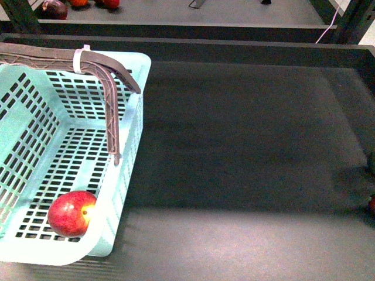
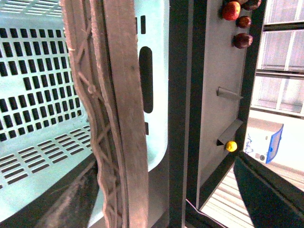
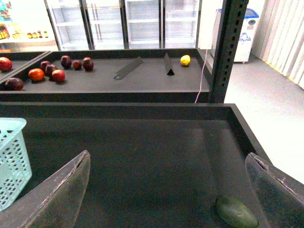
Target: Pick apple with right arm and hold basket with left
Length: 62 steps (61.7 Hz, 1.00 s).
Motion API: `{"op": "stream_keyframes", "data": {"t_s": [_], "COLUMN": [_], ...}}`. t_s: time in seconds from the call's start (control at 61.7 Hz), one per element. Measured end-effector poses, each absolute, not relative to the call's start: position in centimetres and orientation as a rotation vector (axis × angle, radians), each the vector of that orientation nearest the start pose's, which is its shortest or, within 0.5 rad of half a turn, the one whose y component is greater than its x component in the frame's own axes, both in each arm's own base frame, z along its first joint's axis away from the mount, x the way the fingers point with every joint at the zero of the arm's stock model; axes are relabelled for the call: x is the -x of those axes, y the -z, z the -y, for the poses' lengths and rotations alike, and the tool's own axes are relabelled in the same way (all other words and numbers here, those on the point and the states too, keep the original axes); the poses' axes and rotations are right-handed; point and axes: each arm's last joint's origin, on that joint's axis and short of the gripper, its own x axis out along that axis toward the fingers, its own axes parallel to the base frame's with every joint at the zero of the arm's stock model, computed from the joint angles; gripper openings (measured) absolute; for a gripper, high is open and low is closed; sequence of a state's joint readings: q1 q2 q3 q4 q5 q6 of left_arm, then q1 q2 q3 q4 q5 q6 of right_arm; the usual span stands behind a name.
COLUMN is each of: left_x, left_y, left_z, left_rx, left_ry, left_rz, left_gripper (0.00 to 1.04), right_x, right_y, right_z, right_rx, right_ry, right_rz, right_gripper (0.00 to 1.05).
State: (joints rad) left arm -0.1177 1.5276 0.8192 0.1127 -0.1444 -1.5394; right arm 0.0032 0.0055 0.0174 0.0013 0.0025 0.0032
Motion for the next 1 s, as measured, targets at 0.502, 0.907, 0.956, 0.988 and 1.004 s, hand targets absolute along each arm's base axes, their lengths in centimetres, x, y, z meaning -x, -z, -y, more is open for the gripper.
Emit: {"op": "stream_keyframes", "data": {"t_s": [0.502,0.907,0.956,0.988,1.004], "left_x": [-24.1,-17.8,-17.3,-17.1,-16.9], "left_y": [-20.9,-18.5,-18.3,-18.2,-18.1], "left_z": [2.4,0.1,0.1,0.1,0.1], "left_rx": [0.516,0.020,0.018,0.017,0.016], "left_ry": [-0.004,-0.002,0.003,0.005,0.004], "left_rz": [-0.051,-0.006,-0.008,-0.009,-0.009], "left_gripper": [0.58,0.03,0.03,0.03,0.03], "right_x": [-9.7,-9.7,-9.7,-9.7,-9.7], "right_y": [-16.9,-16.9,-16.9,-16.9,-16.9], "right_z": [0.0,0.0,0.0,0.0,0.0], "right_rx": [-0.003,-0.003,-0.003,-0.003,-0.003], "right_ry": [-0.001,-0.001,-0.001,-0.001,-0.001], "right_rz": [0.013,0.013,0.013,0.013,0.013], "right_gripper": [0.96,0.96,0.96,0.96,0.96]}}
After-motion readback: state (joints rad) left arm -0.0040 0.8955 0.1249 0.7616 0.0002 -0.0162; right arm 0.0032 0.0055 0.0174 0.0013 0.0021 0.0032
